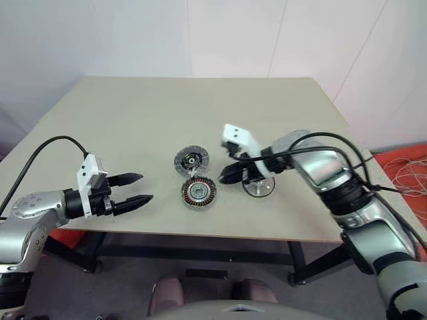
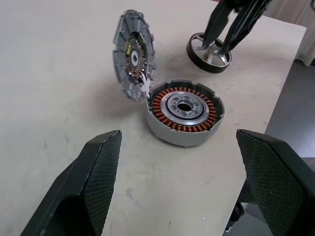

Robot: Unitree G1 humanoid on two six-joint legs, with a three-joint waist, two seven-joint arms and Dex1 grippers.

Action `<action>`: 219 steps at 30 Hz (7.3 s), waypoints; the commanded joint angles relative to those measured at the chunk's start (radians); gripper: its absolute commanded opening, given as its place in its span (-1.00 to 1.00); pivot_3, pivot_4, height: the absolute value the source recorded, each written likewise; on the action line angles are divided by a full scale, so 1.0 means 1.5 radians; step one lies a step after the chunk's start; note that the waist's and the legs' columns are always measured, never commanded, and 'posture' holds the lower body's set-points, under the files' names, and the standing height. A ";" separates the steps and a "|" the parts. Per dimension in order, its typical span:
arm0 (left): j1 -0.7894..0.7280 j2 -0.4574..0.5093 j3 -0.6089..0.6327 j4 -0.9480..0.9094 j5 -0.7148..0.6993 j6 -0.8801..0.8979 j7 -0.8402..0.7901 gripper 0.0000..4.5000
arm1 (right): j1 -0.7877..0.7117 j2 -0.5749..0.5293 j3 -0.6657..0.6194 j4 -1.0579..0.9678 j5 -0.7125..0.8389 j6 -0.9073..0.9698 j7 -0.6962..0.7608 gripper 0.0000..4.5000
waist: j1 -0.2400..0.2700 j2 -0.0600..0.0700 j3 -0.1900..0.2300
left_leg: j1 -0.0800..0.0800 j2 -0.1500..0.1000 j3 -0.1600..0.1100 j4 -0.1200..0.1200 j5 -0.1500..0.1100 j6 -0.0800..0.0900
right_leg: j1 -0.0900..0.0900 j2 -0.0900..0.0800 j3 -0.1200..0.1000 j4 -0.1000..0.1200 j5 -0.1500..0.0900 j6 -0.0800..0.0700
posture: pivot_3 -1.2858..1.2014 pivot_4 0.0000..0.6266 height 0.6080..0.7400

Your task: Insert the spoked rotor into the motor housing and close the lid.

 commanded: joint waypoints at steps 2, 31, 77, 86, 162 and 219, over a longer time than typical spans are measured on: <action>0.011 0.016 0.017 0.002 0.015 -0.039 -0.013 0.75 | -0.042 0.033 0.024 0.051 -0.013 -0.034 -0.014 -0.73 | 0.002 -0.001 0.000 | 0.000 0.000 0.000 0.000 0.000 0.000 | 0.001 0.000 0.000 0.000 0.000 0.000 | 0.03 -1.00 1.00; -0.008 0.002 -0.007 0.025 0.041 -0.081 0.000 0.75 | -0.037 0.119 0.054 0.175 -0.030 -0.063 -0.046 -0.73 | 0.000 -0.002 0.001 | 0.000 0.000 0.000 -0.004 0.000 -0.001 | 0.000 0.000 0.001 0.000 0.001 -0.001 | 0.03 -1.00 1.00; -0.029 0.001 -0.022 0.056 0.051 -0.104 -0.005 0.75 | -0.017 0.120 0.068 0.185 -0.037 -0.061 -0.053 -0.73 | 0.001 -0.003 0.000 | 0.001 0.000 0.000 -0.004 0.001 -0.001 | 0.000 0.000 0.001 0.000 0.001 -0.002 | 0.03 -1.00 1.00; -0.034 -0.003 -0.028 0.062 0.055 -0.107 -0.006 0.75 | -0.019 0.116 0.060 0.164 -0.025 -0.041 -0.045 -0.32 | 0.001 -0.003 0.000 | 0.001 0.000 0.000 -0.004 0.001 -0.001 | 0.000 0.000 0.001 0.000 0.001 -0.003 | 0.03 -1.00 1.00; -0.074 -0.007 -0.053 0.083 0.069 -0.117 -0.005 0.75 | 0.022 0.144 -0.093 0.205 0.097 0.009 -0.077 -0.99 | 0.002 -0.004 0.000 | 0.004 0.000 0.000 -0.005 0.002 -0.003 | 0.003 0.000 0.000 0.000 0.002 -0.003 | 0.03 -1.00 1.00; -0.068 -0.013 -0.045 0.083 0.048 -0.109 -0.012 0.75 | 0.257 -0.075 -0.563 0.197 0.285 0.296 -0.282 0.99 | 0.021 -0.003 0.000 | 0.007 -0.001 0.001 -0.009 0.003 -0.004 | 0.005 0.000 -0.001 -0.002 -0.001 -0.001 | 0.03 -1.00 1.00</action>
